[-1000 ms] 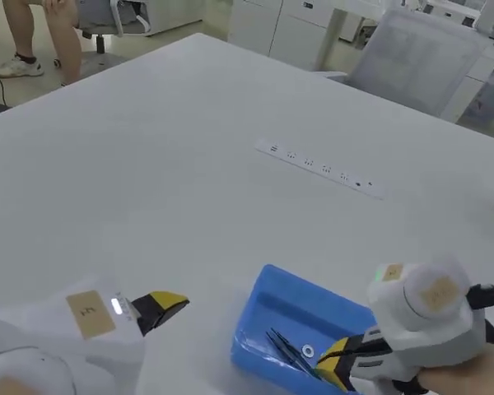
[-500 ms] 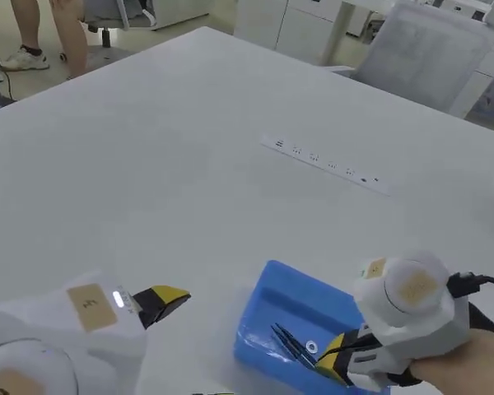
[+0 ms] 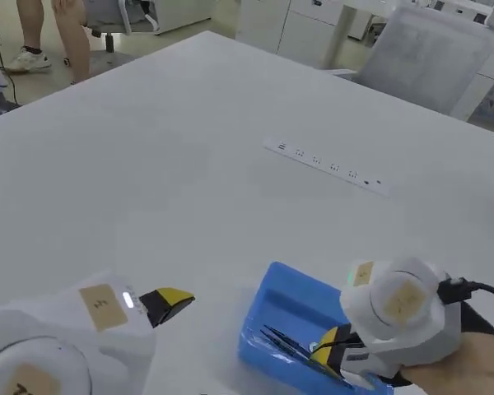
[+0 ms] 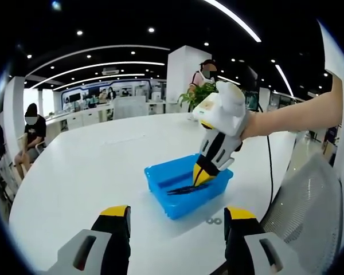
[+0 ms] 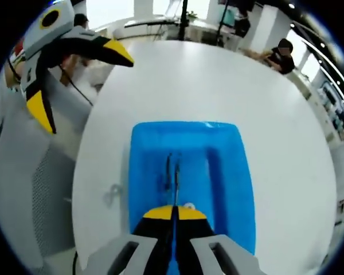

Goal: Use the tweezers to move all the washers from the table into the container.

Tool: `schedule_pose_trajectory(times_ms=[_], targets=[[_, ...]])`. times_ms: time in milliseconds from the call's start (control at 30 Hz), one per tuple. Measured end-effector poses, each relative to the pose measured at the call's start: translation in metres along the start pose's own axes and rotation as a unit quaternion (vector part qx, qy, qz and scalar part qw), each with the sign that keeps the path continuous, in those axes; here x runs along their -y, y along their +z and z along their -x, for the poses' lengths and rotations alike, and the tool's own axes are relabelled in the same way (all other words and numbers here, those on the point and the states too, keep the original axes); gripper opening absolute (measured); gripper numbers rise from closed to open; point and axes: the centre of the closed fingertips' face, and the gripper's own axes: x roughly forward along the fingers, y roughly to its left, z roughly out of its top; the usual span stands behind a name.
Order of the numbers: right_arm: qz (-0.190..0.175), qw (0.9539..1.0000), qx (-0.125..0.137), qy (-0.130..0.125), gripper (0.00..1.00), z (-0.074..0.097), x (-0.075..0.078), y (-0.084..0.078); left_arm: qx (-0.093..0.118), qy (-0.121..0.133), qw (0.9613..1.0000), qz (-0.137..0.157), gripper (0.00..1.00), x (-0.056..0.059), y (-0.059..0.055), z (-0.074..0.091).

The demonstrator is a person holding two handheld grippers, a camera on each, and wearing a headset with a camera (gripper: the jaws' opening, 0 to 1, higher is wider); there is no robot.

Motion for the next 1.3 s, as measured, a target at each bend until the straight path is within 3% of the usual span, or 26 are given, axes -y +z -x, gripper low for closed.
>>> schedule_pose_trajectory(times_ms=[133, 233, 300, 433, 533, 667, 900, 1100, 1200, 1300], targets=[[0.0, 0.9998, 0.013, -0.017, 0.0, 0.02, 0.003, 0.005, 0.001, 0.0, 1.0, 0.0, 0.66, -0.001, 0.0, 0.0], [-0.011, 0.9983, 0.052, -0.025, 0.0, 0.04, -0.004, 0.019, -0.001, -0.001, 1.0, -0.002, 0.66, -0.001, -0.001, 0.0], [-0.014, 0.9971, 0.073, -0.018, 0.0, 0.054, -0.02, 0.028, -0.002, -0.001, 1.0, -0.002, 0.66, 0.0, -0.002, 0.0], [-0.001, 0.9972, 0.075, -0.008, 0.0, 0.063, -0.045, 0.029, -0.003, -0.003, 1.0, -0.002, 0.66, 0.0, -0.002, 0.0], [0.001, 0.9981, 0.062, 0.01, 0.0, 0.057, -0.065, 0.018, -0.007, -0.007, 0.9999, -0.005, 0.66, 0.003, -0.003, -0.001], [-0.004, 0.9992, 0.037, 0.017, 0.0, 0.04, -0.077, -0.005, -0.01, -0.014, 0.9998, -0.01, 0.66, 0.006, -0.004, -0.002], [0.003, 1.0, 0.003, 0.009, 0.0, 0.02, -0.08, -0.029, -0.017, -0.019, 0.9996, -0.015, 0.66, 0.008, -0.006, -0.003], [0.011, 0.9999, 0.003, 0.002, 0.0, 0.005, -0.082, -0.032, -0.021, -0.019, 0.9993, -0.025, 0.63, 0.01, -0.007, -0.003], [-0.007, 0.9998, 0.02, 0.007, 0.0, 0.0, -0.085, -0.031, -0.023, -0.029, 0.9988, -0.031, 0.57, 0.014, -0.008, -0.002], [-0.008, 0.9988, 0.048, 0.001, 0.0, 0.001, -0.083, -0.027, -0.04, -0.058, 0.997, -0.032, 0.53, 0.023, -0.013, -0.002]])
